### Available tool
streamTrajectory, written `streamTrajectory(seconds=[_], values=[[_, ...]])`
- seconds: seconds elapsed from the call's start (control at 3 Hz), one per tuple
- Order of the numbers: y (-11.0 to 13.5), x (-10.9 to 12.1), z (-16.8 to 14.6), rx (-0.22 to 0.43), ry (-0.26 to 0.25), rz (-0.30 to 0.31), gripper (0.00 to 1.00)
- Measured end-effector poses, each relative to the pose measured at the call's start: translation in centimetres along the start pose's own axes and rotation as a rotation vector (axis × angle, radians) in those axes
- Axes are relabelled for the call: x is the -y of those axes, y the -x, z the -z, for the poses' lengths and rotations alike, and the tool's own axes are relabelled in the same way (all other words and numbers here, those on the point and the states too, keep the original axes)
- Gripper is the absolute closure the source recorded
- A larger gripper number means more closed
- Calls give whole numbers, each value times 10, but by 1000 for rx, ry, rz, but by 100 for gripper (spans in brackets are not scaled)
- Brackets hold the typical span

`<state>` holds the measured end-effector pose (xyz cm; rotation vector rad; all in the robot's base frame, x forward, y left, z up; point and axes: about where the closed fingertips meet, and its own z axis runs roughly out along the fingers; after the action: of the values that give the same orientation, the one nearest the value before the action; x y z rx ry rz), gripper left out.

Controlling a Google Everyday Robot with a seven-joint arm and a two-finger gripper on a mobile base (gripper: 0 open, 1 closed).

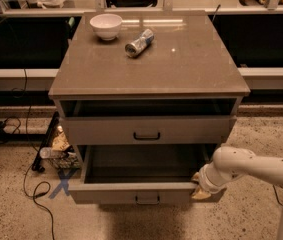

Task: Open middle drawer

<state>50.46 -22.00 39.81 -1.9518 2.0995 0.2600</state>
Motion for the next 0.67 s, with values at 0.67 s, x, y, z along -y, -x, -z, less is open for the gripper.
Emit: streamTrajectory(seconds=[0.67], values=[[0, 0, 1, 0, 0, 0, 100]])
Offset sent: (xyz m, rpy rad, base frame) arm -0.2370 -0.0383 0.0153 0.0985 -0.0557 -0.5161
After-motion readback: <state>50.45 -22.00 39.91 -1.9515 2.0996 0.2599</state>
